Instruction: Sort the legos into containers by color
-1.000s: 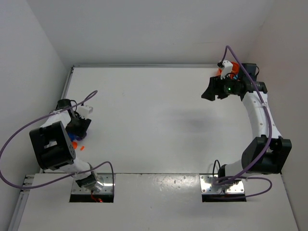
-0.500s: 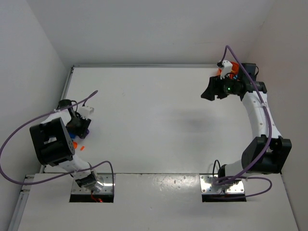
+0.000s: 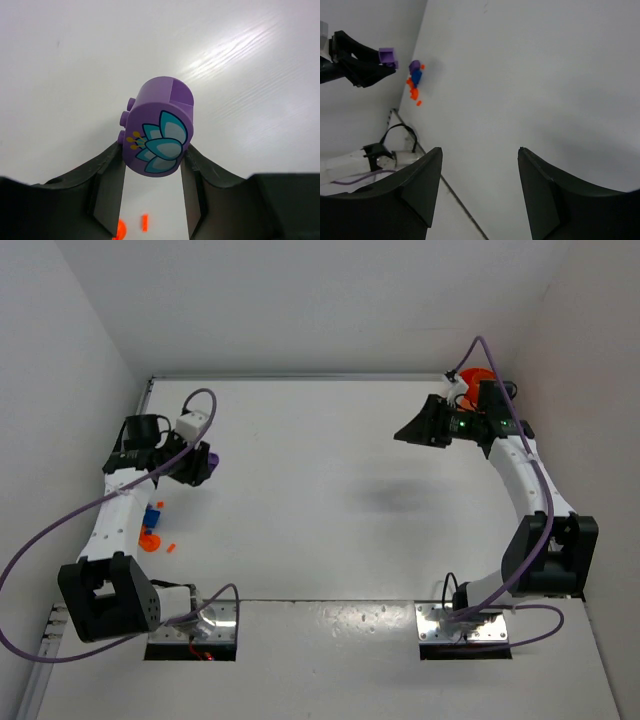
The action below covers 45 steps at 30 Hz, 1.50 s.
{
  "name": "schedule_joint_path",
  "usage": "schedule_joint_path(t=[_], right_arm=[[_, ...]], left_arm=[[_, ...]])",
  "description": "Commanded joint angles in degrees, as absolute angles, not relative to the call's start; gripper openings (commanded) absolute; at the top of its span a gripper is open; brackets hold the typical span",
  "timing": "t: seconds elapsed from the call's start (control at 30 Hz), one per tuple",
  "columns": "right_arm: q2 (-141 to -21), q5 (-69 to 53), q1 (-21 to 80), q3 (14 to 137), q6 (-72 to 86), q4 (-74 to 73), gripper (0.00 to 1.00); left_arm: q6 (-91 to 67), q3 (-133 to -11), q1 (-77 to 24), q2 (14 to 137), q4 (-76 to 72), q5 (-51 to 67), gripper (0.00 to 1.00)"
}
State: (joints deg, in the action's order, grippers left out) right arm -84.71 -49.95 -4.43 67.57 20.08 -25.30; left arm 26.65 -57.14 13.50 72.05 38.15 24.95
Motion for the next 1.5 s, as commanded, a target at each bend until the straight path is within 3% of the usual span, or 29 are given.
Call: schedule_joint_path(t=[0.0, 0.17, 0.33, 0.5, 0.7, 1.23, 1.47], right_arm=[[-85.08, -54.76, -1.15, 67.85, 29.87, -16.18, 0.62], [-87.88, -54.76, 6.05, 70.57, 34.71, -11.97, 0.62], [-92.62, -57.64, 11.33, 71.19, 44.18, -5.73, 0.62], [-95.97, -58.80, 16.60, 72.50, 50.27, -1.32, 0.62], [-97.03, -57.66, 19.07, 74.70, 51.60, -1.05, 0.74], [-94.83, -57.13, 23.12, 72.86, 46.06, -5.62, 0.74], [-95.36, -56.08, 24.35, 71.19, 44.92, -6.24, 0.66]], left_arm=[[14.63, -60.72, 6.27, 70.22, 34.03, 30.15, 0.18], [5.29, -66.52, -5.51, 72.41, 30.33, 26.72, 0.15], [4.48, -70.22, -15.45, 74.17, 28.30, 26.02, 0.15], [8.34, -69.70, -25.91, 74.18, 27.77, 18.21, 0.15], [11.95, -67.59, -37.16, 74.18, 27.77, 8.71, 0.15], [12.48, -68.12, -40.43, 75.32, 27.77, 3.16, 0.14], [12.48, -67.59, -40.43, 74.80, 27.77, 1.93, 0.14]])
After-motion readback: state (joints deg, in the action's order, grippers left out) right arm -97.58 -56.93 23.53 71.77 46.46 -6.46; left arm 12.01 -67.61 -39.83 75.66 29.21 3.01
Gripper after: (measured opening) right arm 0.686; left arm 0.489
